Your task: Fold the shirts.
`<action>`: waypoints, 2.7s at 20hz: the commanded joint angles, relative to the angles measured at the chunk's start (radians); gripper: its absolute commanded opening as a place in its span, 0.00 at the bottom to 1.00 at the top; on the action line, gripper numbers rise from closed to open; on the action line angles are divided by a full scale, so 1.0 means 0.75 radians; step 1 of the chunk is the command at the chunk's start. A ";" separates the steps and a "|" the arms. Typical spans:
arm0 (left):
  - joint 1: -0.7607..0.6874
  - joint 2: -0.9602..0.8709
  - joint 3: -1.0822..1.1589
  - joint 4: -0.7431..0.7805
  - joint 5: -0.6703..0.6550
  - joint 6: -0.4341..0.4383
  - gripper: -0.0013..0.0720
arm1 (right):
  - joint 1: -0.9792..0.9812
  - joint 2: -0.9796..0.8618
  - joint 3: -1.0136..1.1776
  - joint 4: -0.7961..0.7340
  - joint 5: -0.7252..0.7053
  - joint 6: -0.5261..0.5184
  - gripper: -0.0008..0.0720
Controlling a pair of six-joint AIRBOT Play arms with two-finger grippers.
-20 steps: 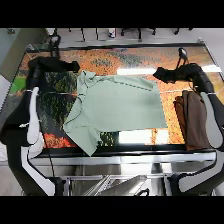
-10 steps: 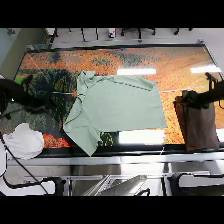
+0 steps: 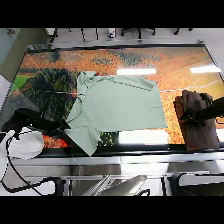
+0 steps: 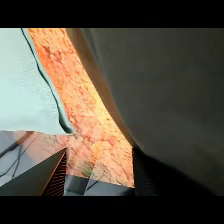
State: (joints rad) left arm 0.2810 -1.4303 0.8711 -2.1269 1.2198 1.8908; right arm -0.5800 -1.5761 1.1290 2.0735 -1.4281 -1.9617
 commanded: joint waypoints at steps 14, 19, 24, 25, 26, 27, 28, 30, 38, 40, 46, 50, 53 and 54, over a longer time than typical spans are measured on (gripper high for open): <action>-0.191 -0.253 0.338 -0.099 -0.041 0.053 0.05 | 0.294 -0.309 -0.008 0.389 0.058 -0.191 0.10; -0.199 0.161 0.759 -0.281 0.100 0.041 0.05 | 0.277 0.088 0.327 0.674 -0.102 -0.247 0.03; -0.103 0.620 1.615 -0.260 -0.214 -0.209 0.05 | 0.232 0.681 1.119 0.646 0.222 -0.209 0.03; -0.086 0.684 1.737 -0.221 -0.286 -0.243 0.05 | 0.232 0.774 1.225 0.595 0.330 -0.213 0.03; -0.062 0.753 1.818 -0.172 -0.347 -0.246 0.05 | 0.233 0.873 1.288 0.528 0.440 -0.213 0.03; -0.037 0.815 1.846 -0.100 -0.383 -0.274 0.05 | 0.233 0.960 1.292 0.468 0.538 -0.213 0.03; -0.015 0.873 1.845 -0.018 -0.399 -0.308 0.05 | 0.233 1.022 1.289 0.406 0.590 -0.213 0.03; 0.006 0.979 1.736 0.065 -0.406 -0.335 0.05 | 0.233 1.109 1.284 0.301 0.587 -0.211 0.03; -0.018 0.885 1.146 -0.153 -0.331 -0.267 0.05 | 0.273 0.901 0.863 0.505 0.348 -0.129 0.03; -0.122 0.720 1.033 -0.181 -0.279 -0.237 0.05 | 0.342 0.801 0.613 0.483 0.349 -0.176 0.03; -0.395 -0.017 0.794 0.126 -0.394 -0.205 0.05 | 0.440 0.254 0.158 0.487 0.692 -0.283 0.03; -0.355 -0.574 1.027 0.111 -0.419 -0.192 0.05 | 0.460 -0.229 0.302 0.583 0.802 -0.236 0.03; -0.331 -0.829 1.371 0.115 -0.351 -0.213 0.05 | 0.460 -0.469 0.569 0.578 0.746 -0.087 0.03; -0.320 -0.877 1.474 0.124 -0.343 -0.241 0.05 | 0.460 -0.517 0.656 0.578 0.733 -0.053 0.03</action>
State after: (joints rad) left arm 0.0269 -1.9167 1.7866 -2.0487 0.9367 1.7390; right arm -0.2394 -1.8084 1.4792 2.4950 -0.8719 -2.0834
